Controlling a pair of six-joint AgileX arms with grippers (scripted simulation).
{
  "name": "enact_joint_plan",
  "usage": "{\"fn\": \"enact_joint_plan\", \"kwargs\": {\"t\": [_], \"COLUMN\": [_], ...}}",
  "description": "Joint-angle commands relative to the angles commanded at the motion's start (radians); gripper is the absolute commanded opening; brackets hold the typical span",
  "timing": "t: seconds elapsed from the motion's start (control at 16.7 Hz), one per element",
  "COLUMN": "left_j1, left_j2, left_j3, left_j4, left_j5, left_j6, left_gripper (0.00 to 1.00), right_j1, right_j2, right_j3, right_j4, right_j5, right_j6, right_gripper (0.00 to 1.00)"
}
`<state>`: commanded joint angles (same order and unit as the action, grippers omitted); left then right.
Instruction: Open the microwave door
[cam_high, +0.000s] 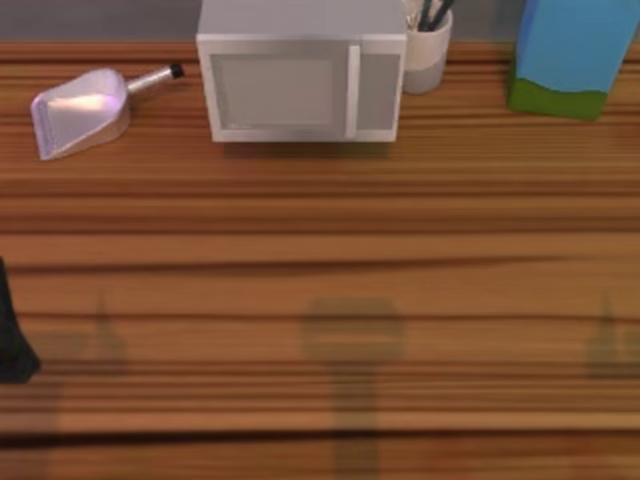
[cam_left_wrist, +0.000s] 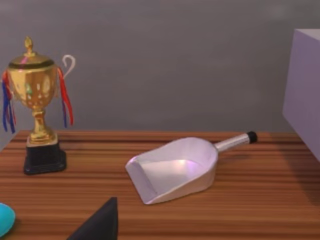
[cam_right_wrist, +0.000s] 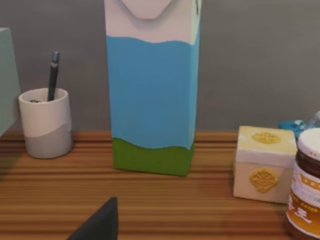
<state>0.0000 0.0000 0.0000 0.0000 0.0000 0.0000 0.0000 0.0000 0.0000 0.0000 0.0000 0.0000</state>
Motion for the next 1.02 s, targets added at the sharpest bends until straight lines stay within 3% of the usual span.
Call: {"fn": "enact_joint_plan", "kwargs": {"t": [0.24,0.48,1.02], "left_j1": [-0.014,-0.088,-0.375], "left_j2": [0.030,0.218,1.122], "left_j3": [0.028,0.205,1.023], "left_j4": [-0.016,-0.102,-0.380], "left_j5": [-0.008,-0.054,-0.226], "left_j6": [-0.009,-0.064,-0.317], "left_gripper": [1.00,1.00,1.00], "right_j1": [0.000,0.000,0.000], "right_j2": [0.000,0.000,0.000], "right_j3": [0.000,0.000,0.000], "right_j4": [0.000,0.000,0.000], "right_j5": [0.000,0.000,0.000], "right_j6": [0.000,0.000,0.000], "right_gripper": [1.00,1.00,1.00]}}
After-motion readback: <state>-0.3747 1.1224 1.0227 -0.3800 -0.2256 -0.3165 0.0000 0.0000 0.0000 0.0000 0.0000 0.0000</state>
